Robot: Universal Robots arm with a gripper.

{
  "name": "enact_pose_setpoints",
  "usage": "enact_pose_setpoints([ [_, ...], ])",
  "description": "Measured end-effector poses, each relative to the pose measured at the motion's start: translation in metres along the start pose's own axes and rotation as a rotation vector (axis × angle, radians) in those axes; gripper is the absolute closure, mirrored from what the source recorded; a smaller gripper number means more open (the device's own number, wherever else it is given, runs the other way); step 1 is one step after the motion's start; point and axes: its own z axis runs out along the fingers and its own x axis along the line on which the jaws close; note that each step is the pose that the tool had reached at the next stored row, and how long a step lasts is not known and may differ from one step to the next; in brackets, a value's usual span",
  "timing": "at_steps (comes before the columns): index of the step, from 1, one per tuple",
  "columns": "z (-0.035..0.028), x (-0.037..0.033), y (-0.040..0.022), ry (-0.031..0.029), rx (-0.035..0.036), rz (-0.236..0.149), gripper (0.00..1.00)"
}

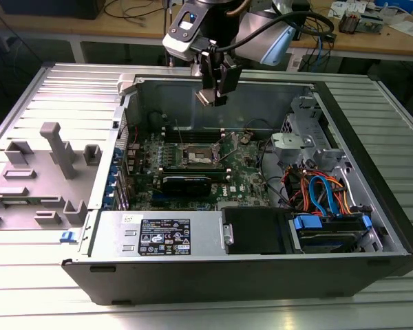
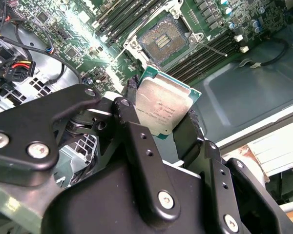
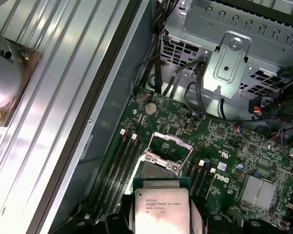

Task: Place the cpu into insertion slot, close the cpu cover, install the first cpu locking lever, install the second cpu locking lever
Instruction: 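Place the cpu into insertion slot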

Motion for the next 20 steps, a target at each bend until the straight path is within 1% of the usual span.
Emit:
enact_pose_setpoints([
  [6,0.0,0.0,0.0,0.0,-0.0001,0.003,0.45],
  [11,0.0005,0.0,0.0,-0.0015,-0.0005,0.02,0.45],
  [16,0.0019,0.0,-0.0002,-0.0076,-0.0014,0.083,0.45],
  [19,0.0031,-0.0001,-0.0003,-0.0132,-0.0022,0.143,0.45],
  [20,0.0035,-0.0001,-0.0003,-0.0143,-0.0025,0.156,0.45],
])
